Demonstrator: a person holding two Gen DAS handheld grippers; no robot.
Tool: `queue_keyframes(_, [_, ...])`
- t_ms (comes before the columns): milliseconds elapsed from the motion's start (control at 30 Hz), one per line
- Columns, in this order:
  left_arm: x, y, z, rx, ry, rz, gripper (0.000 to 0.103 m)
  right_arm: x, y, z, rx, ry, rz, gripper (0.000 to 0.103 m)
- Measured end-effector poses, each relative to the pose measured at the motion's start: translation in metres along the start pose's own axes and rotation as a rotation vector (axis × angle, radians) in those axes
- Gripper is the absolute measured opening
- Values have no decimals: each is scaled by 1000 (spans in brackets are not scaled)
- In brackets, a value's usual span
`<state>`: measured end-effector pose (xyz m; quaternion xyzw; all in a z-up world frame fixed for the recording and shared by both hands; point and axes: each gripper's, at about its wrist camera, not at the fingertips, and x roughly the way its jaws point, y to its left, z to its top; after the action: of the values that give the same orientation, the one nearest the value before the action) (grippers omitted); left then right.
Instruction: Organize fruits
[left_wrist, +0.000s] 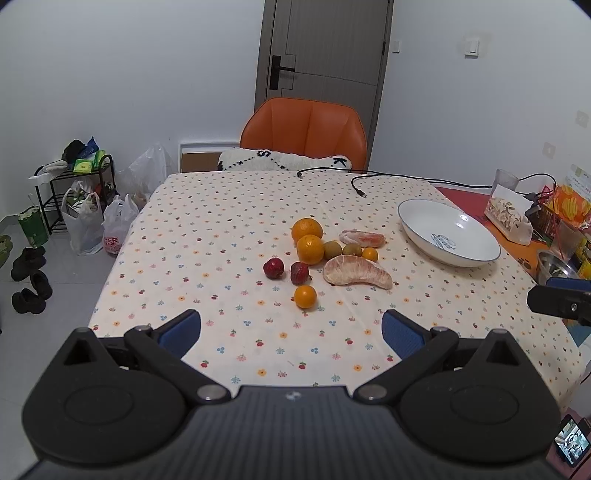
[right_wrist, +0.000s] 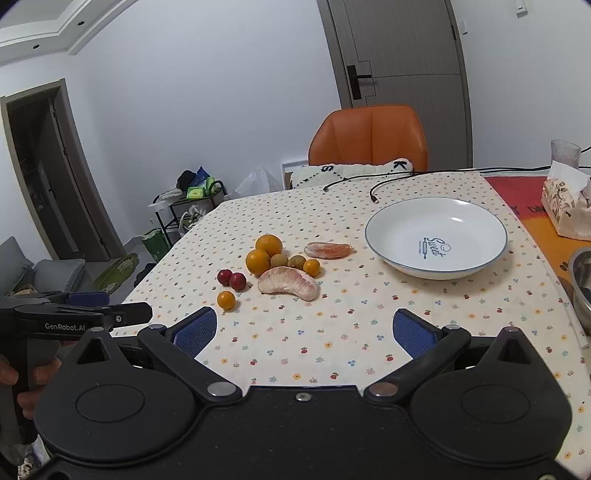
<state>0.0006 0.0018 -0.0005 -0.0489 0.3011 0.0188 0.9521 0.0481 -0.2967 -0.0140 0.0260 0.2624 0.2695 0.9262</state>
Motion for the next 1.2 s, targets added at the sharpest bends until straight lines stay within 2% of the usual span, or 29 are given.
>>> queue_keyframes(1200, [-6, 0, 3, -4, -6, 0, 103, -3, -2, 1, -8, -9, -11, 103])
